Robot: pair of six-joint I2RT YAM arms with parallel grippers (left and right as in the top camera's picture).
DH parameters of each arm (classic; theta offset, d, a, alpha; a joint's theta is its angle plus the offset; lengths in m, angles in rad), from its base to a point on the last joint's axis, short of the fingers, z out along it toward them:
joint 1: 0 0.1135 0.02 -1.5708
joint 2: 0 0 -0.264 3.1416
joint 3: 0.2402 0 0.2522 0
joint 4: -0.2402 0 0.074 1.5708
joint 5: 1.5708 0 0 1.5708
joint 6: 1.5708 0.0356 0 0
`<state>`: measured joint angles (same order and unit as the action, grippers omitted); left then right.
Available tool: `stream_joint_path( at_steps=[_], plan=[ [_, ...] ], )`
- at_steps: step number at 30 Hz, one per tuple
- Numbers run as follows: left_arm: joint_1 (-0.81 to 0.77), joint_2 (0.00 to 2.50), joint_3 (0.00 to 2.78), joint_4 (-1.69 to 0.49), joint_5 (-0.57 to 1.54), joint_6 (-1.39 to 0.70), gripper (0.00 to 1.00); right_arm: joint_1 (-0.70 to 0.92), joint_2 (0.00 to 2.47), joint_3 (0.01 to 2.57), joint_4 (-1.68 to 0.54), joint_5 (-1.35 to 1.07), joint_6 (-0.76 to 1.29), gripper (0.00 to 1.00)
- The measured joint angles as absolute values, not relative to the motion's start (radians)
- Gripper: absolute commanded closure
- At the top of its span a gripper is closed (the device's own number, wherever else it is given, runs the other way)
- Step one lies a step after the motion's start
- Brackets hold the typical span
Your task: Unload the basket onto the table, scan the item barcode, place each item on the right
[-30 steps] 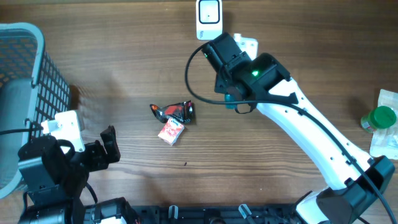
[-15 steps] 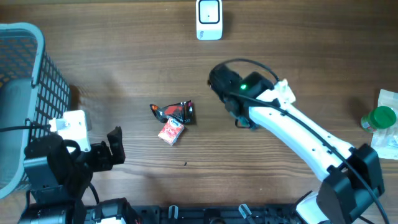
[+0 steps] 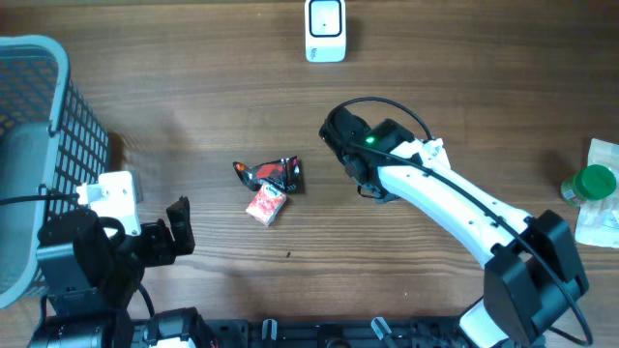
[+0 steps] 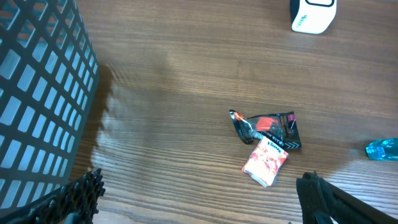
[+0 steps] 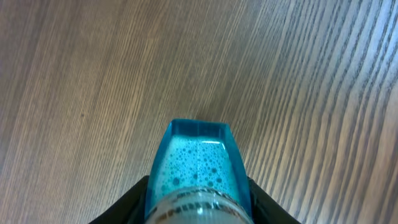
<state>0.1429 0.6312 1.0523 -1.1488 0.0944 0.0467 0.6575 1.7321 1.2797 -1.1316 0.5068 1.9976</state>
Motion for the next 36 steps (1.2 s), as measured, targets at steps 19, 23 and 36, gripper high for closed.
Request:
stream_joint_path(
  at_steps=[19, 23, 36],
  plan=[
    [0.143, 0.631, 1.052, -1.149, 0.094, 0.047, 0.00, 0.652, 1.754, 1.637, -1.129, 0.430, 1.510, 0.00],
    [0.143, 0.631, 1.052, -1.150, 0.094, 0.047, 0.00, 0.651, 1.750, 1.748, -1.332, 0.404, 1.414, 0.00],
    [0.143, 0.631, 1.052, -1.149, 0.094, 0.047, 0.00, 0.405, 1.737, 1.756, -1.205, 0.042, 0.322, 0.00]
  ],
)
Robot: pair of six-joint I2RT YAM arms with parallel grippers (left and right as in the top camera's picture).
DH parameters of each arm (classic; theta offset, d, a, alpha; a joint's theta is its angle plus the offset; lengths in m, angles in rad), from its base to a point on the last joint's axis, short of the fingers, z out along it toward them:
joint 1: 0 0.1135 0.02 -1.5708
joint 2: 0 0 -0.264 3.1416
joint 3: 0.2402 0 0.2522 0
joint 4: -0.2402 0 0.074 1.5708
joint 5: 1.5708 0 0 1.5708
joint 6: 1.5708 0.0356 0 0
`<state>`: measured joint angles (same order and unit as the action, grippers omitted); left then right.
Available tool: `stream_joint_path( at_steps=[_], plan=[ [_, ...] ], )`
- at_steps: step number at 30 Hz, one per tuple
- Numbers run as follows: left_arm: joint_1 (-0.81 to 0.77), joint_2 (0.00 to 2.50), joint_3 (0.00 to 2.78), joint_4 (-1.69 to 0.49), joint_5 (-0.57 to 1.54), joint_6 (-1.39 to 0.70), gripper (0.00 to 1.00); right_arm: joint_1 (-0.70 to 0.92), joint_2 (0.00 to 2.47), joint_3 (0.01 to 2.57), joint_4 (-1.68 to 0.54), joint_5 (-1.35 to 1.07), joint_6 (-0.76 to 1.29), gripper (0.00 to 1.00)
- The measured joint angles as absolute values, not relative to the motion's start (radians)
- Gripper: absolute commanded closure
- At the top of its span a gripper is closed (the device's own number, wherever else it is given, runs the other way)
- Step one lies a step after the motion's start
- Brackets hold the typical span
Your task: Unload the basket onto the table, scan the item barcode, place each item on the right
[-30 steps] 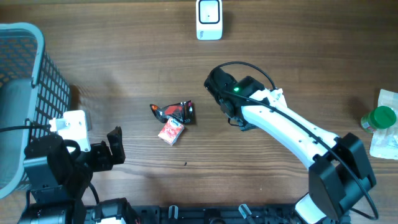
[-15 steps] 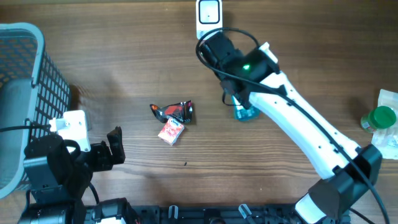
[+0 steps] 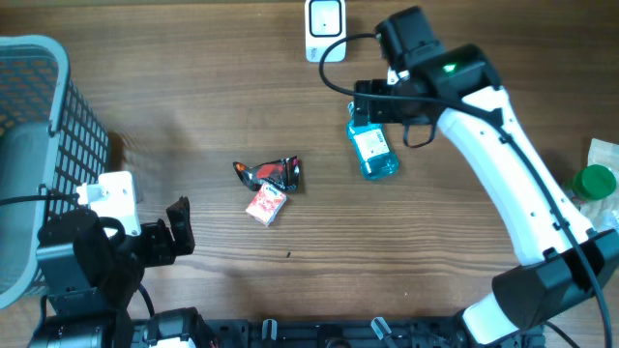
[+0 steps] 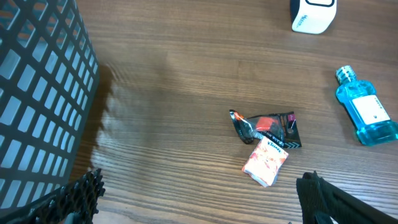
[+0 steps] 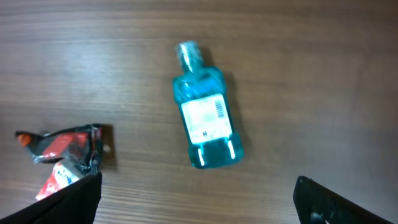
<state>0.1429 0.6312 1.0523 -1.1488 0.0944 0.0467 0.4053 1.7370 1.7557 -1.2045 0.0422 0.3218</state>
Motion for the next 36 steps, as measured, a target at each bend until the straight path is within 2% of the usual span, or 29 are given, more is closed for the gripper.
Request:
stream_joint_path(
  at_steps=[6, 13, 28, 31, 36],
  plan=[
    [0.143, 0.631, 1.052, -1.149, 0.094, 0.047, 0.00, 0.390, 1.784, 1.764, -1.116, -0.110, 0.120, 0.00],
    [0.143, 0.631, 1.052, -1.148, 0.094, 0.047, 0.00, 0.390, 2.180, 1.922, -1.095, -0.065, 0.073, 0.00],
    [0.143, 0.631, 1.052, -1.149, 0.094, 0.047, 0.00, 0.333, 2.306, 1.961, -1.057, 0.004, -0.027, 0.00],
    [0.143, 0.631, 1.052, -1.148, 0.094, 0.047, 0.00, 0.333, 2.317, 1.965, -1.007, -0.020, -0.032, 0.04],
    [0.143, 0.631, 1.052, -1.149, 0.094, 0.047, 0.00, 0.333, 2.394, 1.968, -0.967, -0.034, -0.035, 0.16]
  ],
)
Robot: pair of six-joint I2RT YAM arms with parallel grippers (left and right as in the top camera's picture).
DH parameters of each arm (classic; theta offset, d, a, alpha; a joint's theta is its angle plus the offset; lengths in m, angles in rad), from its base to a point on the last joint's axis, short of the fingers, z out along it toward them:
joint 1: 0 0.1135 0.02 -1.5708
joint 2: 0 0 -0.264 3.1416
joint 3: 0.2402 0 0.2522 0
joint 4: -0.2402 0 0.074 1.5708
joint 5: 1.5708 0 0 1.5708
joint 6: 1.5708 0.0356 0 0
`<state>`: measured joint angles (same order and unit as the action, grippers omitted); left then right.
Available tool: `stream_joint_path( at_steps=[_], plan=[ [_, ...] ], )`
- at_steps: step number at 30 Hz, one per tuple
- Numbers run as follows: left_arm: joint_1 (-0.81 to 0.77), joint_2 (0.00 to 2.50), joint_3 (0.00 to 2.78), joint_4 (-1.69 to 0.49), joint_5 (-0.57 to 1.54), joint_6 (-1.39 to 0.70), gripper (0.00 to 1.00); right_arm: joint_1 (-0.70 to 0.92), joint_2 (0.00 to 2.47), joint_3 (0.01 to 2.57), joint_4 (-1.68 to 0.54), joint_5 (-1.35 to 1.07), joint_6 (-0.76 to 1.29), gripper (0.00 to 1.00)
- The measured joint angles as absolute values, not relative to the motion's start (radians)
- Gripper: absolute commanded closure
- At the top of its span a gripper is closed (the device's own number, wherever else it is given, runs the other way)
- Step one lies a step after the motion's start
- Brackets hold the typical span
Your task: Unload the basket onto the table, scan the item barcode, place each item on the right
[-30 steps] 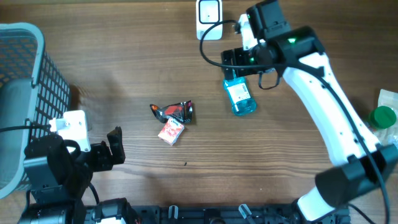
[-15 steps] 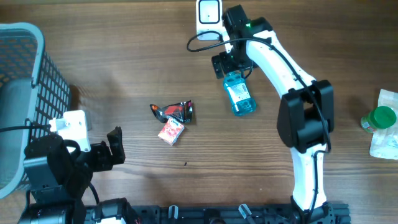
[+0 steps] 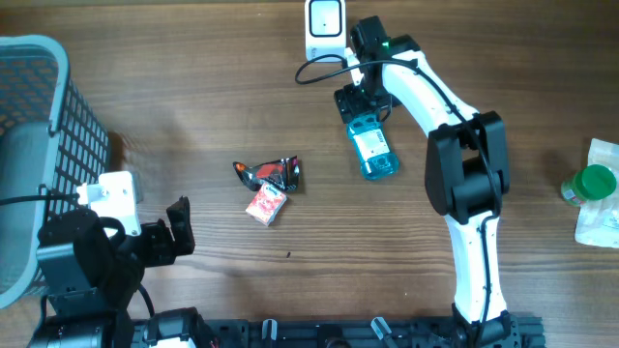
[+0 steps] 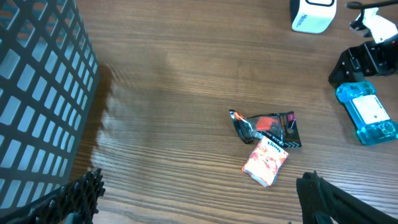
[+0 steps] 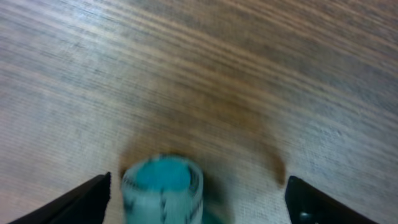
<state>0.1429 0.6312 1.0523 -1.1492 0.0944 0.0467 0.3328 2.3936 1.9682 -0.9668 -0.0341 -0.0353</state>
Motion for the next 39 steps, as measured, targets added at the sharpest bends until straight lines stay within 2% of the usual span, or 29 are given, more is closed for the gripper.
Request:
stream_joint_path(
  at_steps=[6, 9, 14, 17, 21, 25, 32, 39],
  plan=[
    [0.143, 0.631, 1.052, -1.149, 0.094, 0.047, 0.00, 0.353, 2.396, 1.968, -0.898, -0.054, -0.012, 0.55],
    [0.143, 0.631, 1.052, -1.149, 0.094, 0.047, 0.00, 0.374, 2.396, 1.968, -0.902, -0.060, 0.001, 0.62],
    [0.143, 0.631, 1.052, -1.149, 0.094, 0.047, 0.00, 0.383, 2.396, 1.968, -0.940, -0.053, 0.003, 0.64],
    [0.143, 0.631, 1.052, -1.149, 0.094, 0.047, 0.00, 0.383, 2.396, 1.968, -0.952, -0.025, 0.001, 0.74],
    [0.143, 0.631, 1.052, -1.149, 0.094, 0.047, 0.00, 0.383, 2.396, 1.968, -0.956, -0.014, -0.001, 0.76],
    [0.143, 0.631, 1.052, -1.149, 0.094, 0.047, 0.00, 0.383, 2.396, 1.987, -1.020, -0.012, -0.001, 0.85],
    [0.143, 0.631, 1.052, -1.149, 0.094, 0.047, 0.00, 0.383, 2.397, 2.229, -1.196, -0.002, 0.014, 0.86],
    [0.143, 0.631, 1.052, -1.149, 0.094, 0.047, 0.00, 0.383, 2.391, 2.275, -1.271, -0.002, 0.015, 0.88]
  ],
)
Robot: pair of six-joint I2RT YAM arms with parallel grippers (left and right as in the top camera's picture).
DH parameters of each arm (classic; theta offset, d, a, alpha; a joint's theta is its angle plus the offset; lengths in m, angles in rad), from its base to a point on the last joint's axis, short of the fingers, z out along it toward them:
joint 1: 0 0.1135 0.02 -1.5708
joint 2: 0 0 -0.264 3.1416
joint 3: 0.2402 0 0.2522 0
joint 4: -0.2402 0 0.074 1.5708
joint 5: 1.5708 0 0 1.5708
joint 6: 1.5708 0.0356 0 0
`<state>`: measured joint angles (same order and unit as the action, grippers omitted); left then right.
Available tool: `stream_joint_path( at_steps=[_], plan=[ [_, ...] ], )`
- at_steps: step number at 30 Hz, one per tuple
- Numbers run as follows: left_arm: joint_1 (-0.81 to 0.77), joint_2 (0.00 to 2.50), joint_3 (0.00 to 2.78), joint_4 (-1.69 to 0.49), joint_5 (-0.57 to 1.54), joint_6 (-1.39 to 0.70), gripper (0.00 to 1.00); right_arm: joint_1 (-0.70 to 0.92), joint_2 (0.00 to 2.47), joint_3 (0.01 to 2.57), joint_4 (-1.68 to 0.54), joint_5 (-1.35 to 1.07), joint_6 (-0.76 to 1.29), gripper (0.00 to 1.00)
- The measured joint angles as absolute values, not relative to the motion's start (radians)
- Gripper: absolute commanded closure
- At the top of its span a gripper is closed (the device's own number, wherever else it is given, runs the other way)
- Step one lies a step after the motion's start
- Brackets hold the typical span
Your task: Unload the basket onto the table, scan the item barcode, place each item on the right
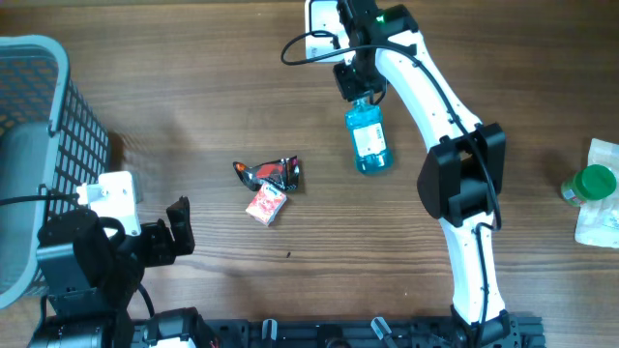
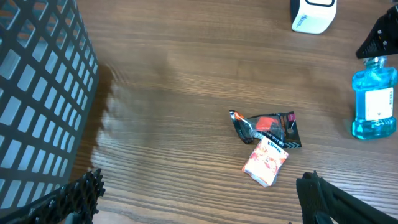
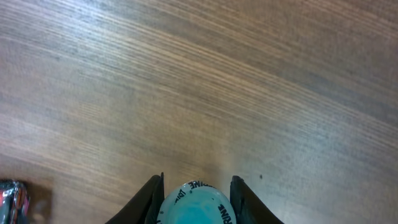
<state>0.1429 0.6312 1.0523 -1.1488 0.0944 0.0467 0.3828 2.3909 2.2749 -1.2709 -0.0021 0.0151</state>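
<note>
A blue mouthwash bottle [image 1: 370,143] with a white barcode label hangs cap-up below the white scanner [image 1: 323,17]. My right gripper [image 1: 355,85] is shut on its cap [image 3: 196,208], which shows between the two black fingers [image 3: 153,198]. In the left wrist view the bottle [image 2: 372,102] looks upright with its label facing that camera; whether its base touches the wood cannot be told. My left gripper [image 2: 199,205] stays open and empty near the table's front left, far from the bottle.
Two snack packets, a dark one [image 1: 273,173] and a red-white one [image 1: 266,205], lie mid-table. A grey-blue mesh basket [image 1: 39,126] fills the left edge. At the right edge sits a green-capped bottle [image 1: 592,184] on a white wrapper.
My right gripper was open around the neck of the bottle as it lay flat. Now it is shut on the cap and the bottle stands up on end. The left arm is unchanged.
First my right gripper held the bottle over mid-table. Then the bottle lay flat, label up, below the scanner with the gripper open above it. Then the gripper sat open at the bottle's neck. Now it grips the cap and the bottle is upright.
</note>
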Motion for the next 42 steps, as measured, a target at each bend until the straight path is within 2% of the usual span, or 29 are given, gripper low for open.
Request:
stream_joint_path(
  at_steps=[9, 17, 23, 28, 33, 35, 38, 42],
  plan=[
    [0.143, 0.631, 1.052, -1.149, 0.094, 0.047, 0.00, 0.383, 2.226, 2.275, -1.391, 0.001, 0.032, 0.88],
    [0.143, 0.631, 1.052, -1.149, 0.094, 0.047, 0.00, 0.383, 2.145, 2.275, -1.418, 0.001, 0.076, 0.82],
    [0.143, 0.631, 1.052, -1.149, 0.094, 0.047, 0.00, 0.383, 2.145, 2.275, -1.403, 0.001, 0.130, 0.78],
    [0.143, 0.631, 1.052, -1.149, 0.094, 0.047, 0.00, 0.383, 2.143, 2.197, -1.308, 0.001, 0.158, 0.77],
    [0.143, 0.631, 1.052, -1.149, 0.094, 0.047, 0.00, 0.383, 2.143, 2.126, -1.275, 0.001, 0.168, 0.62],
    [0.143, 0.631, 1.052, -1.149, 0.094, 0.047, 0.00, 0.383, 2.143, 2.115, -1.270, 0.001, 0.180, 0.46],
    [0.143, 0.631, 1.052, -1.149, 0.094, 0.047, 0.00, 0.383, 2.140, 2.115, -1.266, 0.001, 0.186, 0.36],
    [0.143, 0.631, 1.052, -1.149, 0.094, 0.047, 0.00, 0.383, 2.139, 2.115, -1.266, 0.001, 0.187, 0.34]
  ],
)
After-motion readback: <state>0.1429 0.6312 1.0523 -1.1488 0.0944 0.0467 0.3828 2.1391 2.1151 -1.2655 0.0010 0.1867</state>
